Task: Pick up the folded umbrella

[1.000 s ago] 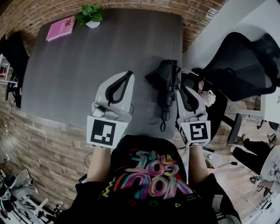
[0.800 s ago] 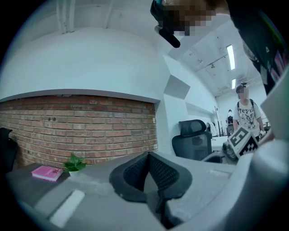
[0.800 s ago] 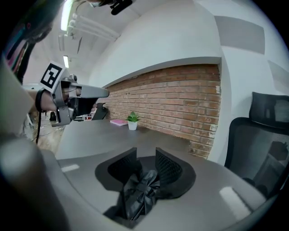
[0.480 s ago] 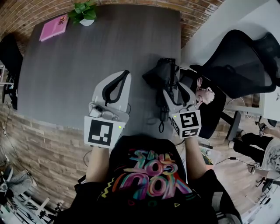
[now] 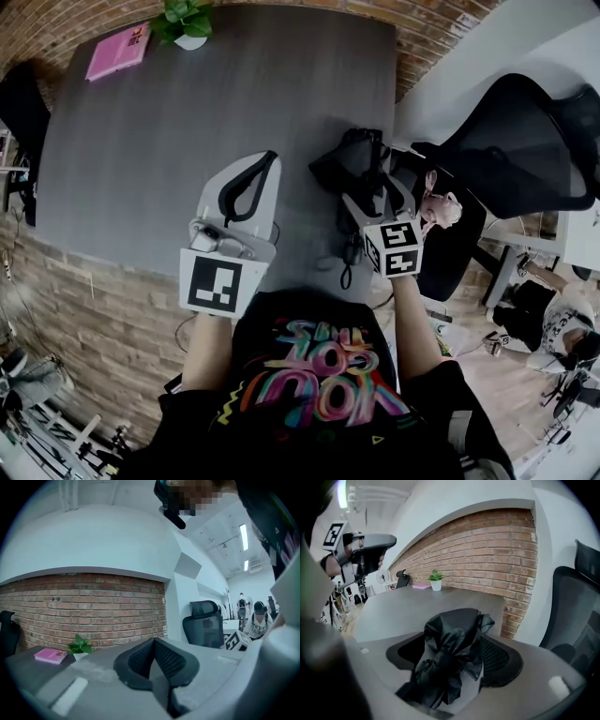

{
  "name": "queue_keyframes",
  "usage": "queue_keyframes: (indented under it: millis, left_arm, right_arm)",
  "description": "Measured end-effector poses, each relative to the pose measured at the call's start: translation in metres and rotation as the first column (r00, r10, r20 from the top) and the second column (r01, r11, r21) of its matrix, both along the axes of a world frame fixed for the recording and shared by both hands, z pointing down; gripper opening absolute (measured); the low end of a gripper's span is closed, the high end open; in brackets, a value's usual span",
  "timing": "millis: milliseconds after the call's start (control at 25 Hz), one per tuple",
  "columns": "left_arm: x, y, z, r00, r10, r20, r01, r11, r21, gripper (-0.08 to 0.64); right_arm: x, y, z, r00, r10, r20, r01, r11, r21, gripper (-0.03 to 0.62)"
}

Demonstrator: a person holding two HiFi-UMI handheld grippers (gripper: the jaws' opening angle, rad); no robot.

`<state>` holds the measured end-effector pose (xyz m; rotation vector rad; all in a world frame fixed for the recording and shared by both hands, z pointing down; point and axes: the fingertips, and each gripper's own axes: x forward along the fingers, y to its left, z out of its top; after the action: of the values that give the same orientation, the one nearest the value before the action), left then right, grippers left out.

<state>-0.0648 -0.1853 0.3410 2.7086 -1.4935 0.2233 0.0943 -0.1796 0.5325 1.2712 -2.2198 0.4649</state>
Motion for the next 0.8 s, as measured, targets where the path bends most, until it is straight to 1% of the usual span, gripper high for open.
queue_keyframes:
  millis: [80, 280, 480, 680, 800]
  left_arm:
    - [-0.001, -0.001, 0.001, 1.0, -0.003, 0.004, 0.003, 1.0, 0.001, 0.002]
    - [-0.001, -0.003, 0.002, 1.0, -0.009, 0.008, 0.01, 1.0, -0.005, 0.002]
    - [-0.002, -0.007, 0.004, 1.0, -0.018, 0.015, 0.018, 1.0, -0.006, 0.002]
    - [-0.004, -0.01, 0.004, 1.0, -0.027, 0.011, 0.027, 1.0, -0.009, 0.002]
    - [-0.005, -0.012, 0.005, 0.999, -0.03, 0.013, 0.03, 0.999, -0.013, 0.002]
  right_arm:
    - [0.0, -0.003, 0.011, 1.0, 0.003, -0.002, -0.003, 0.999, -0.032, 0.373]
    - [0.002, -0.012, 0.034, 1.0, 0.015, -0.01, -0.016, 0.995, -0.102, 0.409]
    - [-0.001, -0.019, 0.053, 1.0, 0.01, -0.021, -0.013, 0.986, -0.165, 0.414]
    - [-0.007, -0.022, 0.064, 0.998, -0.001, -0.057, -0.011, 0.98, -0.201, 0.414]
    - [-0.009, -0.023, 0.068, 0.998, -0.014, -0.057, 0.001, 0.974, -0.226, 0.416]
